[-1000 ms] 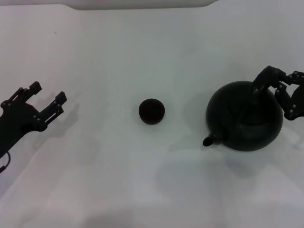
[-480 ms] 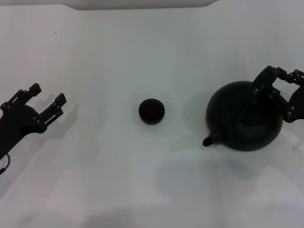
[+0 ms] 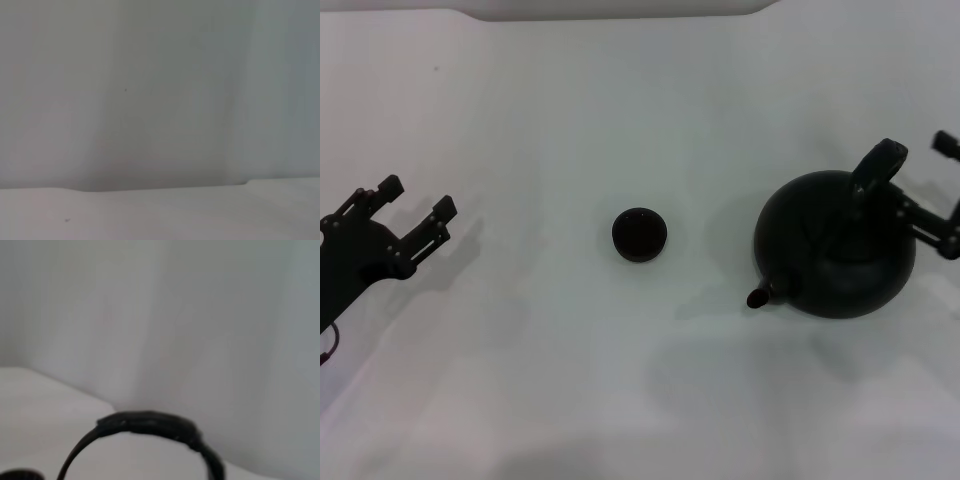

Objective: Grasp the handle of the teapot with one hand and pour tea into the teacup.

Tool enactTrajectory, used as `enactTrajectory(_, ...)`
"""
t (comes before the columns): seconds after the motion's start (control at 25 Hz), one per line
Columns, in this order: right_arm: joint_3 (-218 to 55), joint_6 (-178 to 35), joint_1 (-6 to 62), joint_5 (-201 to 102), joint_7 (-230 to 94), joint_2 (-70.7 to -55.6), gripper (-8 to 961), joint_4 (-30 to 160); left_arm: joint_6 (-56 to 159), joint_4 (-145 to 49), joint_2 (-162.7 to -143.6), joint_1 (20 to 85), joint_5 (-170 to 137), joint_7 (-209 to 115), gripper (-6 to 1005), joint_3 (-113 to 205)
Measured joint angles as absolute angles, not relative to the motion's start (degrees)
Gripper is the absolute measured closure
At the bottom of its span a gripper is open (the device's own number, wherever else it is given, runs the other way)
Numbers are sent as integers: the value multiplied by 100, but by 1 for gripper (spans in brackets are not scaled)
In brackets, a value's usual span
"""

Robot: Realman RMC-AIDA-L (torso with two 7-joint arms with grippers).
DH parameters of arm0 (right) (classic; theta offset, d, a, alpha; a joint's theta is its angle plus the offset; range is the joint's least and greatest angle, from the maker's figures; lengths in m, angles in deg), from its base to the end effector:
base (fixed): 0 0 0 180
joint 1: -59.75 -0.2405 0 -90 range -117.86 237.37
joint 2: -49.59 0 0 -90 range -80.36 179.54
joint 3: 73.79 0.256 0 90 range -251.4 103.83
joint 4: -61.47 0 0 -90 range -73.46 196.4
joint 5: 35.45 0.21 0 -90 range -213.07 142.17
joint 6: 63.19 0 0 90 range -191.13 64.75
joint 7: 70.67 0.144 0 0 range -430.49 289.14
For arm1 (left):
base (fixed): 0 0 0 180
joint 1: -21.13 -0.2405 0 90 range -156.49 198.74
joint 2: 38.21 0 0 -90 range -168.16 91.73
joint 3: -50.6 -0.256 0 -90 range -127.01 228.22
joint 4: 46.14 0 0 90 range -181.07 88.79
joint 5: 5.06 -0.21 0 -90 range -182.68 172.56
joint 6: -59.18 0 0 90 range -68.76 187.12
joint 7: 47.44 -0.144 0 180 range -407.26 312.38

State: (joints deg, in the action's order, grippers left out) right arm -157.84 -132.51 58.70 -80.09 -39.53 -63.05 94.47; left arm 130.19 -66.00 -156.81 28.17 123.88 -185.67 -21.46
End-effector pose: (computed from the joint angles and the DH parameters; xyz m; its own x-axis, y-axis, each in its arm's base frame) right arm 0.3583 0.2377 0.0122 0.8495 -0.0170 -0.5273 -0.4354 -0.5870 -0.6825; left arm -0.3614 0.2383 -0.0269 0.6523 0.2231 0.7244 0.7157 -0.4959 -0.4917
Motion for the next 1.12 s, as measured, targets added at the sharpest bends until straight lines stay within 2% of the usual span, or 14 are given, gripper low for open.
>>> enactTrajectory(0.24, -14801, -14043, 5994, -8034, -3904, -6309, 85, 8931, 13184, -6619, -15681, 2779, 12413, -18573, 226, -1883)
enactTrajectory(0.52, -13126, -14740, 5981, -8001, -3932, -6319, 78, 7991, 13849, -6618, -15674, 2506, 12413, -18578, 226, -986)
enactTrajectory(0.76, -12576, -14960, 5999, -7985, -3906, -6401, 78, 7793, 14351, -6597, -15698, 2356, 12414, -18578, 225, -28)
enactTrajectory(0.96, -12279, -15073, 5993, -7967, -3965, -6567, 78, 7743, 14433, -6589, -15683, 2391, 12414, -18579, 225, 356)
enactTrajectory(1.12, -12214, -15138, 5880, -7950, -4023, -6572, 78, 7528, 14301, -6625, -15678, 2450, 12405, -18579, 225, 634)
